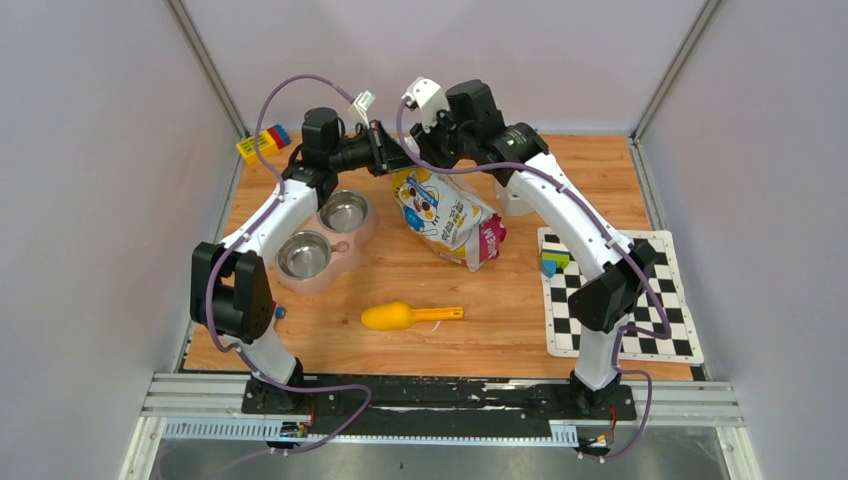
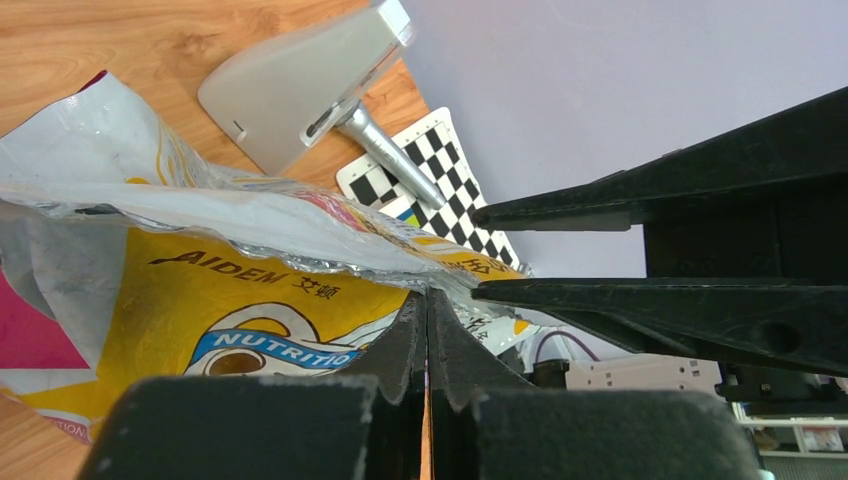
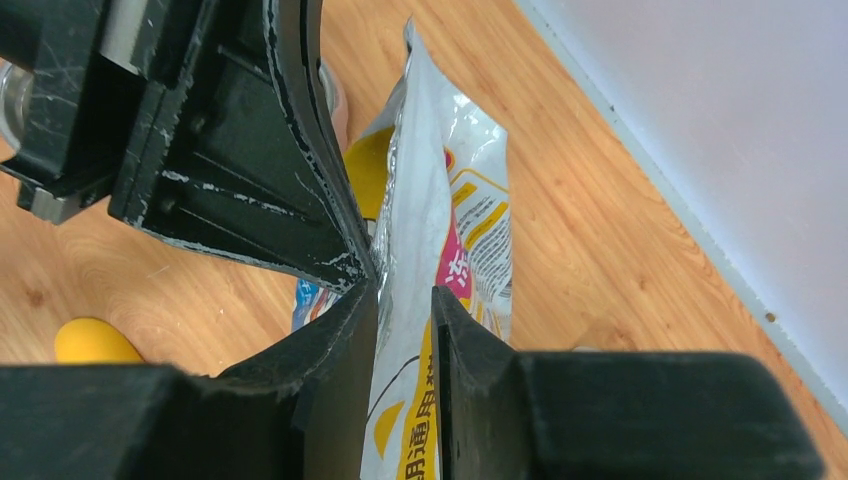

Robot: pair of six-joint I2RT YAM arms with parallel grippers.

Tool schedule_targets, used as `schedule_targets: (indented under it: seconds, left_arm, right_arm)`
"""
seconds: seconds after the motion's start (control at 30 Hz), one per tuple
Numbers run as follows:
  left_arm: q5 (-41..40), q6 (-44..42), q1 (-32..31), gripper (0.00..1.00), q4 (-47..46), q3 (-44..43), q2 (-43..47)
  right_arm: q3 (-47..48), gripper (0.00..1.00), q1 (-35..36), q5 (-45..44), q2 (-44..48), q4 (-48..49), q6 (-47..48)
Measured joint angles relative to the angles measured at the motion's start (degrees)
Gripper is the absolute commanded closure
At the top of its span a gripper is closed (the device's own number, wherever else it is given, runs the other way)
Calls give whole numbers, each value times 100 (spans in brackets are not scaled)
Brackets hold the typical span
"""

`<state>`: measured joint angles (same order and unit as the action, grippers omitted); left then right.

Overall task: Serve the pet food
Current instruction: Open the pet food bag at the center of the board.

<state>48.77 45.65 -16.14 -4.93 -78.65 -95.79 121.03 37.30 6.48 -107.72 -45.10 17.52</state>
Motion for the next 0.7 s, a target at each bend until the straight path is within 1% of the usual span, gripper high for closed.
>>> schedule_targets:
  seconds: [0.43,0.63,0.7]
  left_arm:
    - [-44,-20,0,100,4,35,33]
    - [-55,-31,0,100,7,37,33]
    - [-61,-44,0,100,7,37,33]
  right_arm:
    - [-192,78,0,7,-2,-92,-31]
    - [-214,89,7,-17,-2,-76,-24]
    - [-214,91,17,-46,-2,-61,-20]
